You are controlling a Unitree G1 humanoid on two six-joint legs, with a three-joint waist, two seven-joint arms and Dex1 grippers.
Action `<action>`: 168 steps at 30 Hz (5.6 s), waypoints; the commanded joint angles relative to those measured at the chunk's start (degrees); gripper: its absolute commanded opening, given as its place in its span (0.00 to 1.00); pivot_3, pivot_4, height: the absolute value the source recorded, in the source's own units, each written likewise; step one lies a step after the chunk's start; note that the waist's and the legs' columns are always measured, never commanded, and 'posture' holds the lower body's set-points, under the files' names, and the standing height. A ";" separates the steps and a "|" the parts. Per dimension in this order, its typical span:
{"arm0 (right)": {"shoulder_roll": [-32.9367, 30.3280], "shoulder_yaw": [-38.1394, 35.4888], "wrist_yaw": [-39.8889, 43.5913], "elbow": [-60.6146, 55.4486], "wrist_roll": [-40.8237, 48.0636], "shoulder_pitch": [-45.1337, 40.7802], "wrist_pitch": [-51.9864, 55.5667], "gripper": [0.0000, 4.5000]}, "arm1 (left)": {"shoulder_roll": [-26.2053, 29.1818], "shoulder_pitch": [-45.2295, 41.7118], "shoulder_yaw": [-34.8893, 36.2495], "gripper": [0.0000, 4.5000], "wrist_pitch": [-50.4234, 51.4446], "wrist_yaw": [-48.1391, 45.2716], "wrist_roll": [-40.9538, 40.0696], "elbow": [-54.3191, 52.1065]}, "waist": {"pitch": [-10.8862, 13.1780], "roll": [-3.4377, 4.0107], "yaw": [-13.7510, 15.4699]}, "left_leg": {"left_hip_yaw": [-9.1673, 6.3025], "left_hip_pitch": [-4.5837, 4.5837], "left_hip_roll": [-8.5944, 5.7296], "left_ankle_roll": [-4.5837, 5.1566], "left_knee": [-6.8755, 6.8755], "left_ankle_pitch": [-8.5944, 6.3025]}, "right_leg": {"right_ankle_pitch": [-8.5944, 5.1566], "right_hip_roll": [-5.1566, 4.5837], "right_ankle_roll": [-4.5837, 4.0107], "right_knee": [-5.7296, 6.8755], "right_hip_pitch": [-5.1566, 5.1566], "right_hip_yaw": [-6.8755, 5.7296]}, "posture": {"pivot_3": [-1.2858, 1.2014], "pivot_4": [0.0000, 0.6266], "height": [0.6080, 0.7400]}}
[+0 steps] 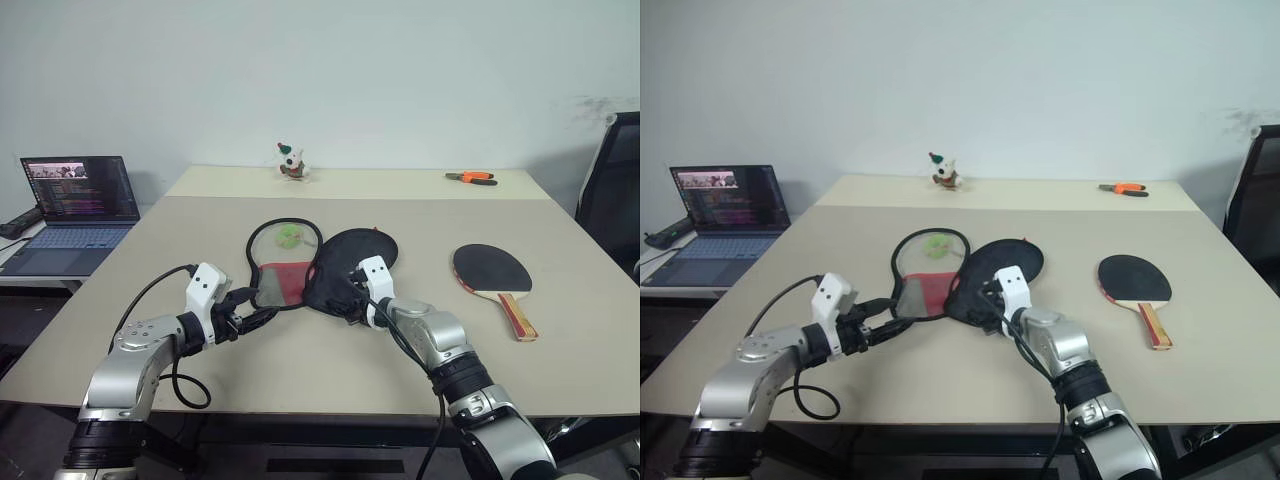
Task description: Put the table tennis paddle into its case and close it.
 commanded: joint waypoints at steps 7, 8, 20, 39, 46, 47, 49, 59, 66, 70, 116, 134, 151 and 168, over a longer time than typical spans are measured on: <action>-0.46 -6.18 -1.31 -5.92 3.81 0.39 6.45 0.20 | 2.80 -0.90 0.24 0.78 -0.34 -3.72 -3.11 -3.46 | 0.00 0.00 0.00 | 0.00 0.00 0.01 0.00 -0.02 0.00 | 0.00 0.00 -0.01 0.00 -0.01 0.00 | 0.52 0.24 1.00; -0.78 -6.75 -1.30 -6.55 4.20 0.77 7.65 0.12 | 3.10 -1.07 -0.02 0.78 -0.11 -4.65 -3.56 -3.74 | 0.00 0.00 0.00 | 0.00 0.00 0.01 0.00 -0.02 0.00 | 0.00 0.00 -0.01 0.00 -0.01 0.00 | 0.52 0.24 1.00; -12.17 -9.57 2.28 -22.78 9.33 9.85 24.06 0.00 | 4.39 -4.04 -4.75 0.78 -0.30 -10.04 -4.49 -4.75 | 0.00 0.00 0.10 | 0.01 -0.01 0.00 0.01 -0.04 -0.01 | -0.01 -0.01 -0.01 -0.03 0.01 0.00 | 0.52 0.24 1.00; -24.40 -8.69 8.22 -19.36 10.20 6.56 26.49 0.00 | 3.98 -5.78 -6.65 0.78 -0.58 -12.58 -5.12 -3.58 | 0.00 0.00 0.03 | 0.05 -0.03 0.01 0.02 -0.03 -0.01 | -0.01 0.01 0.00 -0.06 0.01 0.01 | 0.52 0.24 1.00; -25.14 -7.98 9.52 -17.25 10.28 5.63 26.46 0.16 | 4.84 -5.29 -6.81 0.78 -0.06 -14.08 -5.69 -4.48 | 0.00 0.00 0.04 | 0.05 -0.04 0.01 0.02 -0.03 -0.01 | -0.01 0.01 0.00 -0.07 0.01 0.01 | 0.52 0.24 1.00; -25.25 -7.87 9.33 -17.06 9.84 5.61 25.76 0.22 | 4.81 -5.27 -6.83 0.78 -0.06 -14.06 -5.66 -4.59 | 0.00 0.00 0.04 | 0.05 -0.03 0.01 0.02 -0.03 -0.01 | -0.01 0.01 0.01 -0.07 0.01 0.01 | 0.52 0.24 1.00; -26.22 -8.07 9.27 -16.41 8.98 4.59 24.08 0.38 | 4.75 -5.16 -7.08 0.78 -0.25 -14.03 -5.37 -4.53 | 0.00 0.00 0.04 | 0.05 -0.03 0.01 0.02 -0.03 -0.01 | -0.01 0.01 0.00 -0.06 0.01 0.01 | 0.52 0.24 1.00; -35.44 -10.41 11.76 -15.79 7.49 2.70 20.90 0.99 | 4.03 -5.31 -8.53 0.78 -0.77 -14.59 -5.34 -4.86 | 0.01 0.00 0.08 | 0.05 -0.07 0.00 0.02 -0.03 -0.01 | -0.01 0.00 0.01 -0.10 0.01 0.00 | 0.52 0.24 1.00; -39.89 -13.86 4.08 -9.85 0.20 7.66 12.08 0.99 | 3.48 -8.01 -9.84 0.78 -0.75 -16.03 -6.01 -4.70 | 0.01 0.00 0.21 | 0.12 -0.08 -0.02 0.02 -0.03 -0.01 | -0.01 -0.01 0.01 -0.11 0.02 -0.02 | 0.52 0.24 1.00; -39.16 -15.35 0.79 -7.50 -1.21 9.67 11.69 0.99 | 3.23 -8.87 -10.81 0.78 -1.47 -16.59 -5.43 -3.81 | 0.01 0.00 -0.05 | 0.21 -0.06 0.01 0.02 -0.02 -0.01 | -0.01 0.00 0.01 -0.08 0.02 0.05 | 0.52 0.24 1.00; -0.21 -26.08 -26.14 -41.24 7.43 0.90 37.21 0.24 | 5.55 -4.29 -6.49 0.78 -0.87 -13.80 -7.71 -5.84 | 0.11 0.17 -0.03 | 0.31 0.14 0.51 0.08 -0.19 -0.04 | -0.02 0.25 -0.29 -0.04 -0.04 0.21 | 0.52 0.24 1.00; 8.32 -22.77 -31.14 -34.80 3.47 6.32 29.81 0.24 | 7.40 -8.92 -0.58 0.78 3.06 -15.03 -14.59 -4.01 | 0.11 0.17 -0.10 | 0.39 0.14 0.60 0.08 -0.21 -0.04 | 0.00 0.59 -0.31 -0.07 -0.10 0.19 | 0.52 0.24 1.00; 8.91 -22.43 -34.45 -31.73 1.32 7.92 25.23 0.24 | 7.23 -8.62 -1.38 0.78 2.00 -15.15 -13.13 -3.54 | 0.11 0.17 -0.09 | 0.38 0.13 0.62 0.08 -0.21 -0.04 | 0.00 0.61 -0.33 -0.08 -0.11 0.22 | 0.52 0.24 1.00; -4.25 -11.51 -14.84 -49.48 11.54 8.00 32.80 0.99 | 7.51 -6.27 -0.72 0.78 1.69 -11.23 -10.32 -0.77 | 0.11 0.17 -0.10 | 0.38 0.13 0.67 0.08 -0.20 -0.04 | 0.00 0.65 -0.34 -0.10 -0.11 0.21 | 0.52 0.24 1.00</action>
